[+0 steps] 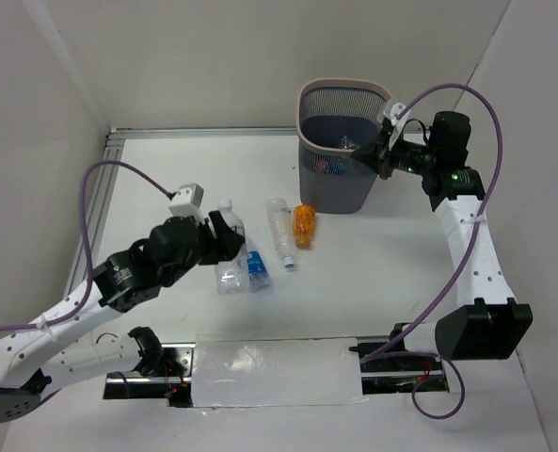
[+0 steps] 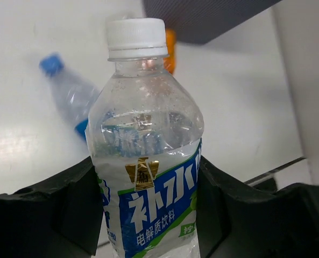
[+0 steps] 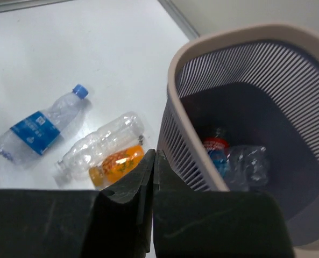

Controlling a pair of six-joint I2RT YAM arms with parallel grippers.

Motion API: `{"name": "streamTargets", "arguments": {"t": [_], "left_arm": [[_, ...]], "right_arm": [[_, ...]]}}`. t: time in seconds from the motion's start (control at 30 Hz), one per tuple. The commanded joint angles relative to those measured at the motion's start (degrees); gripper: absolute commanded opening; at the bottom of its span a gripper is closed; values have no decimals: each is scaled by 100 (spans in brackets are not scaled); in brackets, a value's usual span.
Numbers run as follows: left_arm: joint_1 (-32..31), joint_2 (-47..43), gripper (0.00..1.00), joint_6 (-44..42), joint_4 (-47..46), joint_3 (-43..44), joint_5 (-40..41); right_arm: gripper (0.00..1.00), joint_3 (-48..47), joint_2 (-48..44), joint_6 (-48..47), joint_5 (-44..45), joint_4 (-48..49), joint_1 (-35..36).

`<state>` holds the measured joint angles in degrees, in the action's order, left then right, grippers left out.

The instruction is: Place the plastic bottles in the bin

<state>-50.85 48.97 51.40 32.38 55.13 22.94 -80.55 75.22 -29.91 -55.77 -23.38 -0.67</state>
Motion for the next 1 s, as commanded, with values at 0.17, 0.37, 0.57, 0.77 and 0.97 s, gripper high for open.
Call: {"name": "streamTargets", "arguments": {"t": [0.17,0.37,0.57,0.77,0.97], "left_arm": [[426,1710,13,-2071,-2752,2348,-446],[937,3485,13,-2178,-3545,4258,-1528],[1332,5252,13,-1546,-3974,6225,-2030],[1385,6536,20,-1220,-4863,6914,-1232],[1332,7687,54,-1501,-4918,7827,-747]], "right_arm": [[31,804,-491,-1303,-127,-869,-65],[44,1287,-939,-2088,241,-1775,-65],[79,2139,-1370,-2405,585,-1916,40],[81,2693,-1422,-2292,690,-1979,146],[99,3019,-1730,-1756,944,-1477,198]]}}
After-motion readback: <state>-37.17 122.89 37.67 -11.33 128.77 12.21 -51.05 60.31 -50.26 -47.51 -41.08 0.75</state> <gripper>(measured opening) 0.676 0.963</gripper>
